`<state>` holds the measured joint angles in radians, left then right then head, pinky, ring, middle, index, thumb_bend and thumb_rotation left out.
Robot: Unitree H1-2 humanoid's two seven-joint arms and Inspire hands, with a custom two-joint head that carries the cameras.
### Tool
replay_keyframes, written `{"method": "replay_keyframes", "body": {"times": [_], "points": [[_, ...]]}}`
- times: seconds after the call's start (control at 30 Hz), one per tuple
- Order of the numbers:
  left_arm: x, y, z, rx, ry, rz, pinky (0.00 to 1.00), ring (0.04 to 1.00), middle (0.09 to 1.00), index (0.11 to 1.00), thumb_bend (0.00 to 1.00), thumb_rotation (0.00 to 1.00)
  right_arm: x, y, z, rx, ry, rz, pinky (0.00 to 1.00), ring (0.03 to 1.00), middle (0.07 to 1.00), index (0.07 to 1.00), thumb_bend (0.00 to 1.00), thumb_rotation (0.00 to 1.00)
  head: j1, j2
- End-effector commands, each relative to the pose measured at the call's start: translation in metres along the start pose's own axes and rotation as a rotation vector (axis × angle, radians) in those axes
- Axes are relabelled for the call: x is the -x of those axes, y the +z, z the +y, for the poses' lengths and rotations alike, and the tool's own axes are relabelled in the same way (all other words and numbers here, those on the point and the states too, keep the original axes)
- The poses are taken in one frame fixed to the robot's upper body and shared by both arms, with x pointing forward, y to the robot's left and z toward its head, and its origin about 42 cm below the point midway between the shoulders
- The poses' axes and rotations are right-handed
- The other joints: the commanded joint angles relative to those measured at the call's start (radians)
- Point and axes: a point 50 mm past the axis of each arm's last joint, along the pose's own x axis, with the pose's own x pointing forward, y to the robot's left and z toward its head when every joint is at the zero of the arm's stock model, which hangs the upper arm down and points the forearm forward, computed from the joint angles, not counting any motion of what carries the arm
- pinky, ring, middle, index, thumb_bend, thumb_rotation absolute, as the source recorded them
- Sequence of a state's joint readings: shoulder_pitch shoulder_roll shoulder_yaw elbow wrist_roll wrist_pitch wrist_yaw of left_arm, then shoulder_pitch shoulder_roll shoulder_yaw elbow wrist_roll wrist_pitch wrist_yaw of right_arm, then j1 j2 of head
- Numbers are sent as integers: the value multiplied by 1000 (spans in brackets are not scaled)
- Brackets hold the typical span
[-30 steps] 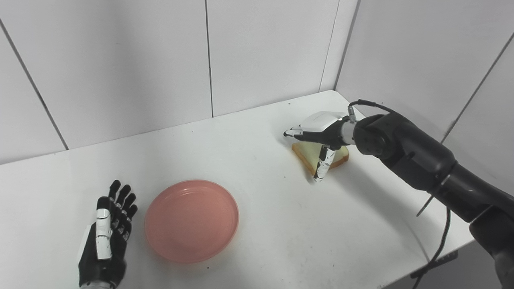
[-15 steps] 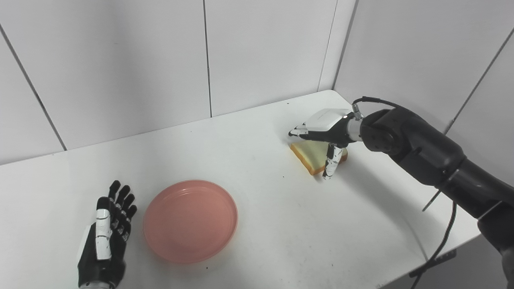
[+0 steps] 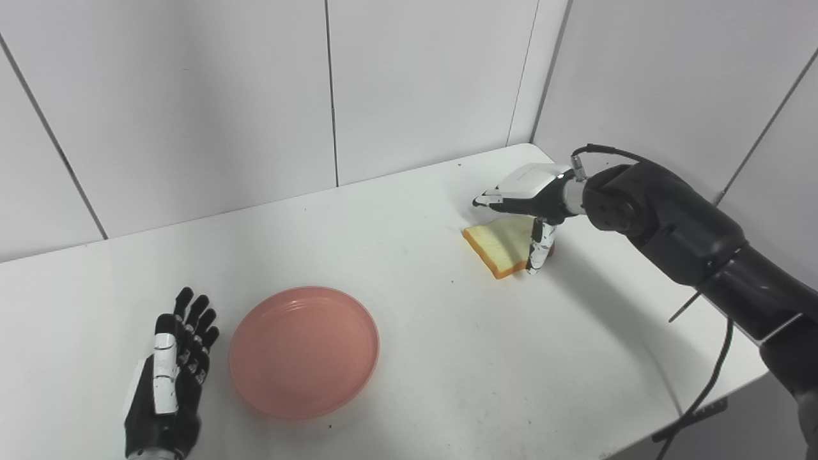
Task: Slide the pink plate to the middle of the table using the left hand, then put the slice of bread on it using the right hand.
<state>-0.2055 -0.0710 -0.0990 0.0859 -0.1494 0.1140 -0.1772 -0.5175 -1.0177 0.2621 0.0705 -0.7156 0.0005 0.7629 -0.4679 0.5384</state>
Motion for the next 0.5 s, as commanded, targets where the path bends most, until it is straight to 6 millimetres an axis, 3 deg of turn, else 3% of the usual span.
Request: {"method": "replay_keyframes", "body": {"times": [0.0,0.17,0.47], "points": [[1,5,-4,-4,-25,-30,1000,989,980,976,775,1000,8,-12,-19,6,-89,23,1000,1000,1000,1000,1000,306,0,1],[2,4,-3,3,-27,-26,1000,993,981,977,778,1000,2,-11,-18,-25,-97,39,1000,1000,1000,1000,1000,267,0,-2],[3,8,-3,-5,-27,-30,1000,993,981,976,773,1000,-11,-8,-15,-39,-84,38,995,1000,1000,1000,1000,300,-5,13]]}}
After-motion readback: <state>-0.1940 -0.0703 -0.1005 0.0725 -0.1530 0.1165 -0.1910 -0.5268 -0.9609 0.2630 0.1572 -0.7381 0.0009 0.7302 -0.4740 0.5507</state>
